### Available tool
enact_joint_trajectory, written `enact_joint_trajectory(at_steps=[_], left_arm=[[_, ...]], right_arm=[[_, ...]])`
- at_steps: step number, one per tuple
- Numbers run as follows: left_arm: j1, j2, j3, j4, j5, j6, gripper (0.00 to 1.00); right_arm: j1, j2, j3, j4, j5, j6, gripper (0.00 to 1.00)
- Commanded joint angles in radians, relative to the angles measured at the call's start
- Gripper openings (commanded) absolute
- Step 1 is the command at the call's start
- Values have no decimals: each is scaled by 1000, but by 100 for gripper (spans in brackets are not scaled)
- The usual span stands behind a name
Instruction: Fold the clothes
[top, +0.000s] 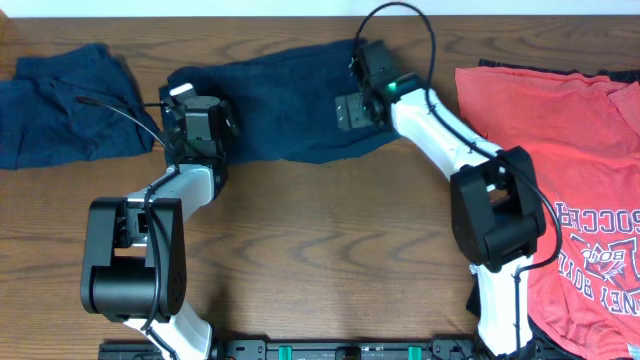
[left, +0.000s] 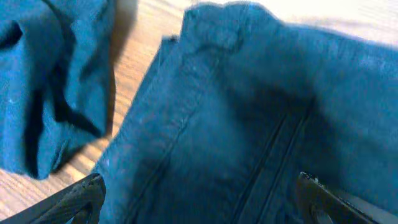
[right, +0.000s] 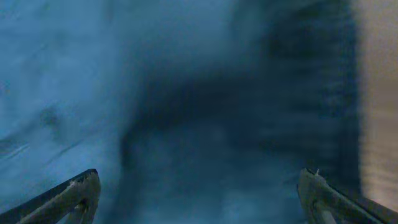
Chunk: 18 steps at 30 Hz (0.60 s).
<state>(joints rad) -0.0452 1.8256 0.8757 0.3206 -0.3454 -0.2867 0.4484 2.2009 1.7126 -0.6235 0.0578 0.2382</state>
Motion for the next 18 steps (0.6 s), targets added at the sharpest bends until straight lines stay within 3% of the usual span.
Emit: enact_joint_trajectory(at_steps=[1, 7, 9, 11, 12, 14, 16, 18], left_arm=[[0, 11, 15, -14, 9, 9, 98], [0, 11, 15, -29, 35, -3, 98], [0, 11, 15, -29, 85, -2, 98], [0, 11, 15, -33, 138, -2, 98], [0, 11, 15, -37, 155, -2, 98], [0, 11, 15, -55, 177, -2, 98], [0, 11, 15, -86, 183, -2, 65], [0, 11, 15, -130, 183, -3, 19]], right_arm=[[15, 11, -10, -6, -36, 51, 99], [-6, 37, -11, -56, -61, 151, 99], [-17, 71, -11, -74, -93, 159, 92], [-30, 110, -11, -92, -142, 158, 66], [-34, 127, -11, -99, -163, 158, 43], [-39, 148, -11, -112, -182, 158, 16], [-40, 156, -11, -127, -182, 158, 3], [-40, 156, -11, -138, -182, 158, 1]])
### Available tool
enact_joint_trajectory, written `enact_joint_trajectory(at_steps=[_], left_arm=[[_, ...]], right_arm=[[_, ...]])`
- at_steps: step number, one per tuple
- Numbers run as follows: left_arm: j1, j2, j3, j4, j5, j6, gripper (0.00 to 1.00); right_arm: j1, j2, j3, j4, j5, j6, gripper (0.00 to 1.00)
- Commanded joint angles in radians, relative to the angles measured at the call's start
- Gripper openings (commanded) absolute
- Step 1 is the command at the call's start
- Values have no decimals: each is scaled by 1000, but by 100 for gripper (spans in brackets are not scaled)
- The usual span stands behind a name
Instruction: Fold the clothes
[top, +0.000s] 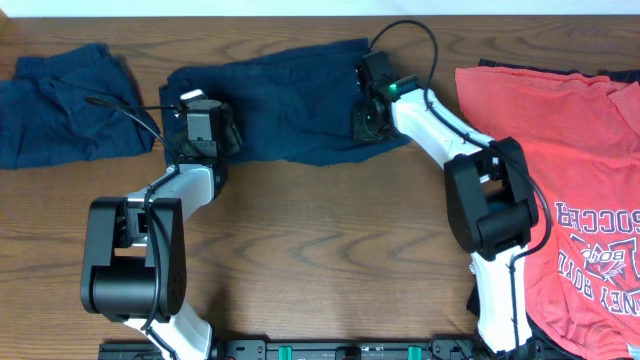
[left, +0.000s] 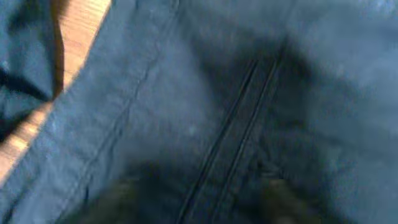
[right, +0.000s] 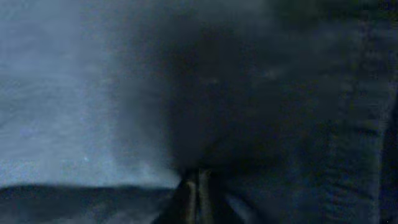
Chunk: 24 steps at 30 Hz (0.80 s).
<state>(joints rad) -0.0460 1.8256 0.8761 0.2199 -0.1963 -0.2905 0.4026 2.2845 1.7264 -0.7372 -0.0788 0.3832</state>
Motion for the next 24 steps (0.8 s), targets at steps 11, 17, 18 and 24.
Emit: enact_joint_trajectory(at_steps=[11, 17, 18, 24], left_arm=[[0, 11, 14, -244, 64, 0, 6], [-2, 11, 14, -348, 143, -2, 6], [-5, 11, 13, -372, 154, -2, 6], [-55, 11, 13, -500, 163, -2, 6]], right_arm=[[6, 69, -25, -93, -45, 13, 1], [8, 68, -25, -148, -38, 13, 1], [8, 68, -25, -163, -37, 13, 1], [11, 68, -25, -273, -37, 13, 1]])
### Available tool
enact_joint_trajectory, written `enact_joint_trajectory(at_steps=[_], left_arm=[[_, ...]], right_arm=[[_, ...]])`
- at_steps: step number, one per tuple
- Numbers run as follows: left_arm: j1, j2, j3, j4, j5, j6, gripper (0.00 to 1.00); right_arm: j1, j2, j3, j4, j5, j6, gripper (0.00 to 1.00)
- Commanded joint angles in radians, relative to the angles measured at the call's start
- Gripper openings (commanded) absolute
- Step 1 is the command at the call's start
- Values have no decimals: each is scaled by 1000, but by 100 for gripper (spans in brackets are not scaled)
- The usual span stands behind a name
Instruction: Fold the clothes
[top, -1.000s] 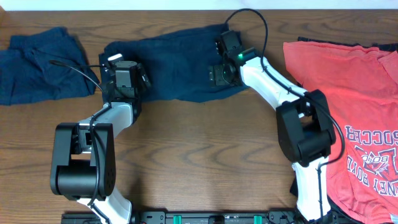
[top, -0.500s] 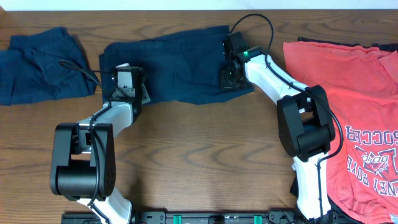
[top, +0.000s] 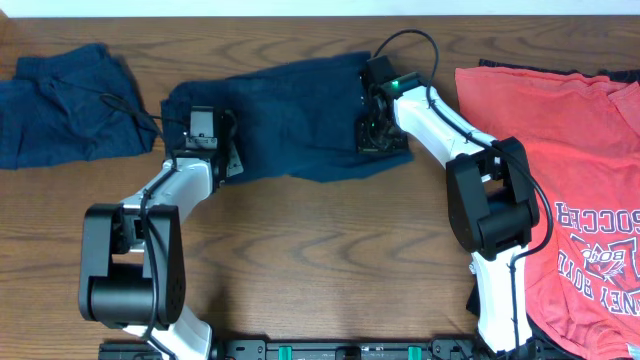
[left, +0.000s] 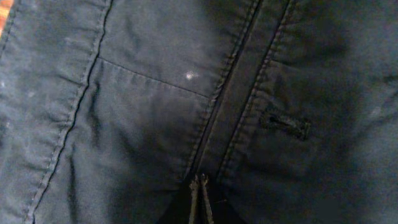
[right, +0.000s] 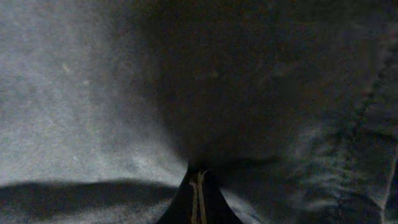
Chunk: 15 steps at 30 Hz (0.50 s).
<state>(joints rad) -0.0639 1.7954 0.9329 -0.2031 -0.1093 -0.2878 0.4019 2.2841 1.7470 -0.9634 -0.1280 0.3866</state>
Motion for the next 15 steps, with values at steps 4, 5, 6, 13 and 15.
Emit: enact_joint_trajectory(at_steps=[4, 5, 6, 13, 15], left_arm=[[-86, 41, -44, -153, 76, -50, 6], [-100, 41, -45, -172, 76, -71, 6], [-111, 41, -45, -186, 76, -90, 6], [-194, 41, -50, -314, 188, -144, 6], [-216, 41, -61, -340, 188, -168, 6]], right_arm=[[17, 69, -45, -134, -24, 9, 1], [19, 69, -45, -159, -32, 9, 1], [20, 69, -45, -177, -34, 9, 1], [22, 69, -46, -286, -34, -10, 1], [22, 69, -46, -309, -34, -18, 1]])
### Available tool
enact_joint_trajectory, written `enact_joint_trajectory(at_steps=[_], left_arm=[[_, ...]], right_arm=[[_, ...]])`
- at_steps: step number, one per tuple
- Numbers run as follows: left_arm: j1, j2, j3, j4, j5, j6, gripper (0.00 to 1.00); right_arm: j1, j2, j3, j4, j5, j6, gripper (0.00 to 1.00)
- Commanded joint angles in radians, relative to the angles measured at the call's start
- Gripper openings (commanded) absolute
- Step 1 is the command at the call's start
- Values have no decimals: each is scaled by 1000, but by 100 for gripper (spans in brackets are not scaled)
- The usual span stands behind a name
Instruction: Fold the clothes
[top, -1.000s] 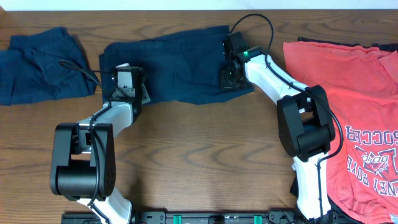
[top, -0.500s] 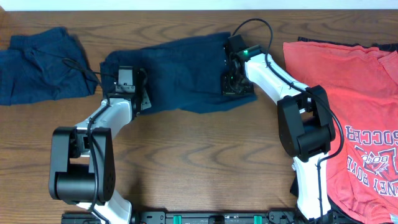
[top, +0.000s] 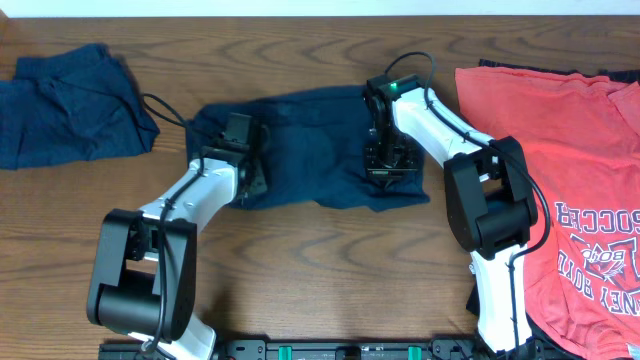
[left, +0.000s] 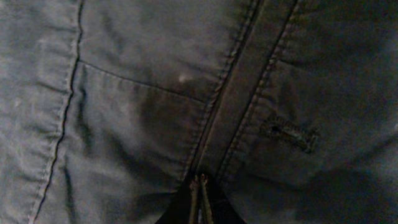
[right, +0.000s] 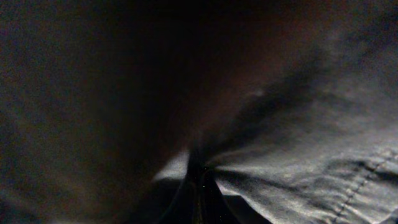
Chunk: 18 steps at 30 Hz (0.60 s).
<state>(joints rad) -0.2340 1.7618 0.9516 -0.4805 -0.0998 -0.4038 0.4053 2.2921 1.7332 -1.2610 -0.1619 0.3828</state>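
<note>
Dark navy shorts (top: 315, 150) lie spread across the middle of the table. My left gripper (top: 243, 172) is shut on their left end; in the left wrist view its fingers (left: 199, 186) pinch the cloth beside the fly seam (left: 239, 81). At the shorts' right end my right gripper (top: 390, 160) is shut on the cloth, its closed tips (right: 200, 180) buried in a fold.
A second crumpled navy garment (top: 65, 100) lies at the far left. A red printed T-shirt (top: 570, 170) covers the right side of the table, over a dark garment edge. Bare wood (top: 320, 270) fills the front middle.
Both grippers, still shut on the shorts, have moved toward the table's front and to the right, and the shorts have shifted with them, away from the crumpled garment.
Both grippers stood open over the ends of the navy shorts near the back edge. Then both were down on the cloth, the right one shut. Then both were shut on it, and now the shorts lie nearer the table's middle.
</note>
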Motion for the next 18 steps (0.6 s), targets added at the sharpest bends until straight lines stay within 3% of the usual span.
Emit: enact_joint_trajectory(at_steps=[1, 11, 12, 13, 14, 15, 18], left_arm=[[-59, 75, -89, -73, 179, -64, 6], [-97, 75, -151, 11, 129, -91, 6], [-97, 75, -151, 21, 129, -91, 9], [-97, 75, -151, 39, 127, -92, 33], [-97, 75, -151, 52, 123, -91, 51], [-97, 75, -151, 65, 113, -91, 58], [-97, 75, -151, 98, 76, -88, 59]], right_arm=[[18, 61, -32, -22, 0, -14, 1], [0, 61, -32, -6, 0, -25, 1], [-5, 61, -32, -1, 1, -25, 1], [-10, 61, -32, 5, 1, -26, 1], [-16, 61, -32, 10, 0, -31, 1], [-21, 61, -32, 12, 1, -32, 1], [-38, 61, -32, 12, 4, -32, 1]])
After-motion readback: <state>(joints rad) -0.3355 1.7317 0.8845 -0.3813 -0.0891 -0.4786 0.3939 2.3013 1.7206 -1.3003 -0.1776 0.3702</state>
